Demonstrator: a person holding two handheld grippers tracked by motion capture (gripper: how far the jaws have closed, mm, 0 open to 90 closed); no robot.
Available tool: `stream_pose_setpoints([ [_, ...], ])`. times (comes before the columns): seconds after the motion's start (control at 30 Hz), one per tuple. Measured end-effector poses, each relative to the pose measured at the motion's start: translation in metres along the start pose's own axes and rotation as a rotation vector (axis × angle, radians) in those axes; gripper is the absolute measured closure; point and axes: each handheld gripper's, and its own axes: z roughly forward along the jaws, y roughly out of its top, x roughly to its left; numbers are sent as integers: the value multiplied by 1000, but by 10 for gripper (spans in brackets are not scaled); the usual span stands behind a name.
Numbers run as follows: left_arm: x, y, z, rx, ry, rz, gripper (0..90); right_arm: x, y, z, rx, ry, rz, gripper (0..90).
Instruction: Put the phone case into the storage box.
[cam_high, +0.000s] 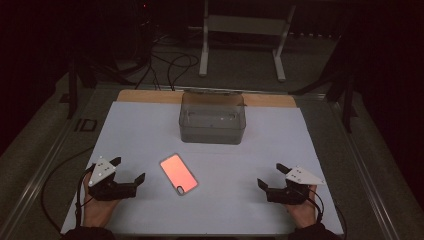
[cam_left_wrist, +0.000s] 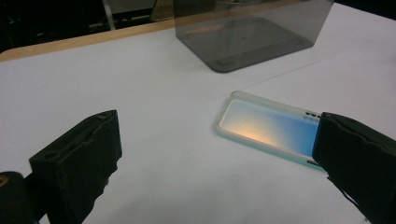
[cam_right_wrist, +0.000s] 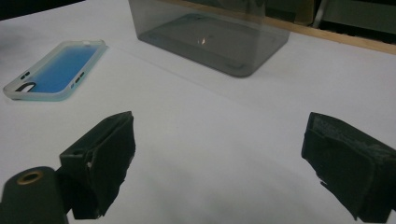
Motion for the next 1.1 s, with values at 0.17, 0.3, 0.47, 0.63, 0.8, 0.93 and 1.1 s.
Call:
stream_pose_setpoints([
  [0.17, 2, 5, 1, -13, -5, 14, 16, 0, 0, 0, 0, -1, -3, 97],
  [0.3, 3, 10, 4, -17, 0, 24, 9, 0, 0, 0, -3, -1, 0, 97],
  [0.47, 4, 15, 7, -30, -2, 32, 8, 0, 0, 0, -3, 0, -1, 97],
  [0.63, 6, 17, 13, -21, -13, 41, 8, 0, 0, 0, -4, 1, -2, 97],
  [0.8, 8, 18, 18, -7, -24, 55, 8, 0, 0, 0, -3, -1, -2, 97],
  [0.93, 9, 20, 21, -5, -29, 57, 8, 0, 0, 0, -2, -2, -3, 97],
  [1.1, 10, 23, 26, 6, -36, 67, 8, 0, 0, 0, -2, -1, -4, 97],
])
